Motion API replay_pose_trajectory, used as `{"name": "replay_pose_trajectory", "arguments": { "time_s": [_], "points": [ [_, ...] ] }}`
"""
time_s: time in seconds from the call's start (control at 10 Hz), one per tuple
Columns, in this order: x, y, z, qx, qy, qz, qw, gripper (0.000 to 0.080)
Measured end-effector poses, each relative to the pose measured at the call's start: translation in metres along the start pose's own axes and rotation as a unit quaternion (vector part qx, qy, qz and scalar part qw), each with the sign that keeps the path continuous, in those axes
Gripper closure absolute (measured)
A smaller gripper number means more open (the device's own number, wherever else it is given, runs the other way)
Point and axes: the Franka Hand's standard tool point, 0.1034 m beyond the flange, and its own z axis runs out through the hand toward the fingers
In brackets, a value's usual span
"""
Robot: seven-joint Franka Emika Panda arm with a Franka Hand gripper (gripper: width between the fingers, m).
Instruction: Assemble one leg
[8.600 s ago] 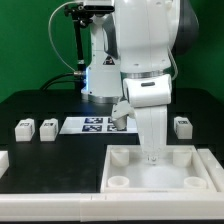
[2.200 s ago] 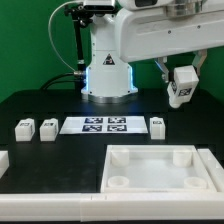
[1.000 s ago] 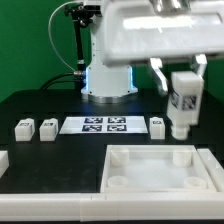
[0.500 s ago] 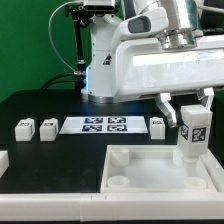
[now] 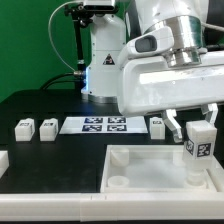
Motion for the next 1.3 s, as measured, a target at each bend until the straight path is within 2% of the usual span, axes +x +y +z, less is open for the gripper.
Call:
{"name": "replay_pose_trajectory", "arguments": {
  "time_s": [0.7, 1.0, 1.1, 1.2, 1.3],
  "points": [
    [-0.003, 0.001, 0.013, 0.001, -0.003, 0.002, 1.0, 0.0509],
    [-0.003, 0.0, 0.013, 0.001, -0.002, 0.002, 1.0, 0.0509],
    [-0.004, 0.0, 0.013, 0.001, -0.002, 0.002, 1.0, 0.0432],
    [-0.004, 0.001, 0.013, 0.001, -0.002, 0.002, 1.0, 0.0432],
    [-0.004, 0.001, 0.013, 0.001, -0.002, 0.002, 1.0, 0.0241]
  ]
}}
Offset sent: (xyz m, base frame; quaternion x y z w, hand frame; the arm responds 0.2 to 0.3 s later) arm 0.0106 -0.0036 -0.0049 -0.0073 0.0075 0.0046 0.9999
